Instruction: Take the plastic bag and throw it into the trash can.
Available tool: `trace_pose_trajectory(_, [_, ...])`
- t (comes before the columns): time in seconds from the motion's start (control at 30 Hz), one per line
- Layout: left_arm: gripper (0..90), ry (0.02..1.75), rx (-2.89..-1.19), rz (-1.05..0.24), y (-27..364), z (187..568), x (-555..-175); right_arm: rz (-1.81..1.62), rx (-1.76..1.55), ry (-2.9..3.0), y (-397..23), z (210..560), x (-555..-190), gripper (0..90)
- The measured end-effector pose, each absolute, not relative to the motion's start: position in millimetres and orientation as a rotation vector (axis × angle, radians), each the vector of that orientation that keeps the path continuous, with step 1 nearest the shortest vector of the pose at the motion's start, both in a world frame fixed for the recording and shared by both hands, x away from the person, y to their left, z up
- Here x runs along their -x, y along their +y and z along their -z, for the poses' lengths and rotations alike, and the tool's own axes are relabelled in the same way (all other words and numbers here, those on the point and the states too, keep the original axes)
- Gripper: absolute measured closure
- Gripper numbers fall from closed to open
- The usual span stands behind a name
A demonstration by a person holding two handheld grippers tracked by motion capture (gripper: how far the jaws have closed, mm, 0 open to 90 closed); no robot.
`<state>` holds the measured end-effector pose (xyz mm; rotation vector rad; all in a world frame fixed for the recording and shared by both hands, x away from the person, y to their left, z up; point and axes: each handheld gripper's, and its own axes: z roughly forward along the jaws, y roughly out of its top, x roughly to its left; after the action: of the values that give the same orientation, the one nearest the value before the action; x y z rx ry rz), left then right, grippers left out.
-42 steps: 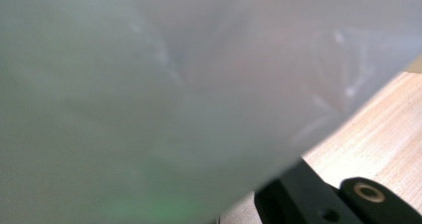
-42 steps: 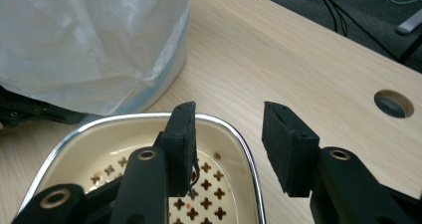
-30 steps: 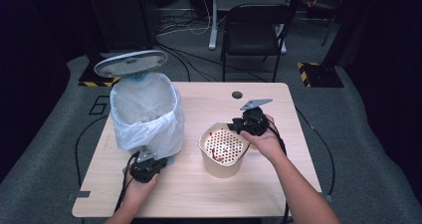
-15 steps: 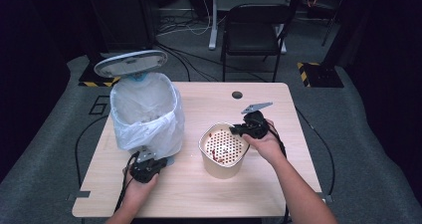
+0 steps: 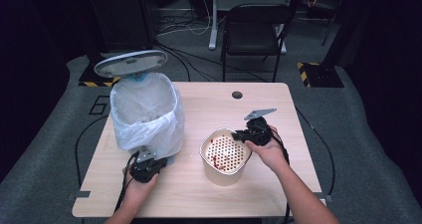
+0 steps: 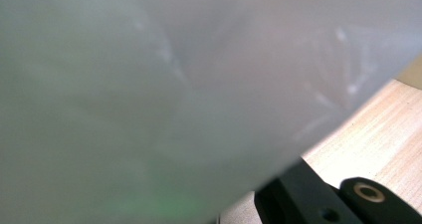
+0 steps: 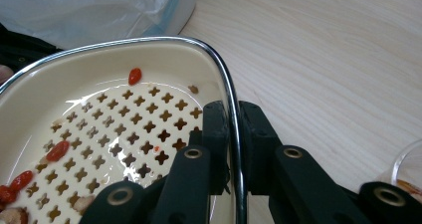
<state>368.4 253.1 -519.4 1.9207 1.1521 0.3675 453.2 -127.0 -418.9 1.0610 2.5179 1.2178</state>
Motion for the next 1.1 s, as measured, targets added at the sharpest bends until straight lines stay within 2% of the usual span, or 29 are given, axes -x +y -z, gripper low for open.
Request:
trace_pose_trajectory(0.7, [90.0, 1.152, -1.922, -0.368, 253.0, 519.4, -368.5, -1.218, -1.051, 2.527, -130.8, 419.1, -426.0, 82.1])
trace_pose_trajectory(0.83, [90.0, 1.152, -1.922, -0.368, 252.9, 519.3, -368.5, -1.241, -1.067, 2.507, -132.8, 416.0, -425.3, 64.6])
trace_pose_trajectory(1.1, [90.0, 1.152, -1.924, -0.369, 253.0, 519.2, -368.5, -1.292, -1.081, 2.424, -144.4, 398.6, -431.8, 54.7])
